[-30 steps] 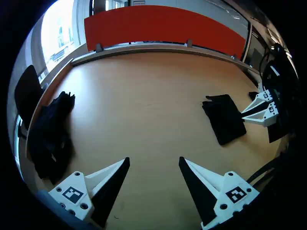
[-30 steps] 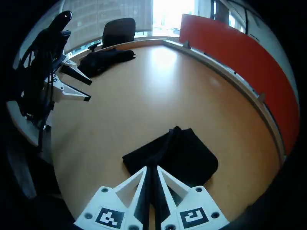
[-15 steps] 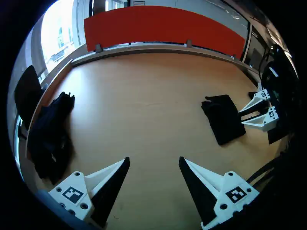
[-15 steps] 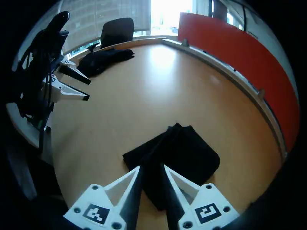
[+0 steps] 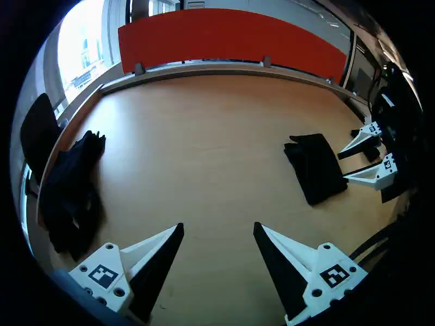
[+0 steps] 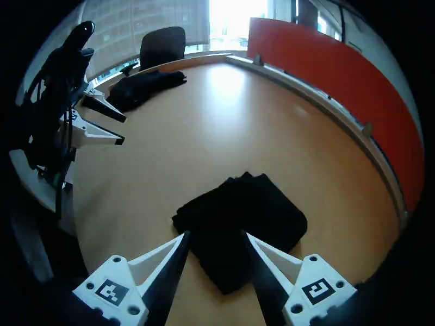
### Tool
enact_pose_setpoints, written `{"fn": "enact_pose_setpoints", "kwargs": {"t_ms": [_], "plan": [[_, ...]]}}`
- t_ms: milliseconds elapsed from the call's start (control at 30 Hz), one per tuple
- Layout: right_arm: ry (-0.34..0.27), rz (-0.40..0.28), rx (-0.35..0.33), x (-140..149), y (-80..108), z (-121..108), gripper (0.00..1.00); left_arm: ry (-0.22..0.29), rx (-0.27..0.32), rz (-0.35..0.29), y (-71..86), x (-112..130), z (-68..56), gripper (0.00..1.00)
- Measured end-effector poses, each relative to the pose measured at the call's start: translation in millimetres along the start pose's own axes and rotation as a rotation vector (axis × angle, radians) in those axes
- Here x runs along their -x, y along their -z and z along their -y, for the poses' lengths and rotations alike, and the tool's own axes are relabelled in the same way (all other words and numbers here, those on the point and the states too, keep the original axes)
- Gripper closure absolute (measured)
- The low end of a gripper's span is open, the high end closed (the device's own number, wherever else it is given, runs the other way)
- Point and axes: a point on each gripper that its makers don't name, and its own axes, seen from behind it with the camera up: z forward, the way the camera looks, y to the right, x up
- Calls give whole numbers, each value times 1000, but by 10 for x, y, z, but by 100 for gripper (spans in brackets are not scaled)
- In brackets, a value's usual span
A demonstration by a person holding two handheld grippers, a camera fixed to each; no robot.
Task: Fold towel
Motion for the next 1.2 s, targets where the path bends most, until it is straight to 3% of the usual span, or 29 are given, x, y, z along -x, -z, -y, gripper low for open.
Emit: {"fn": "enact_pose_setpoints", "kwargs": {"t_ms": [700, 1200], "plan": [[-69, 84, 48, 675, 175, -191, 31, -9, -2, 0, 17, -3, -9, 5], [-86, 133, 49, 973, 129, -133, 33, -10, 2, 1, 9, 12, -36, 5]]}}
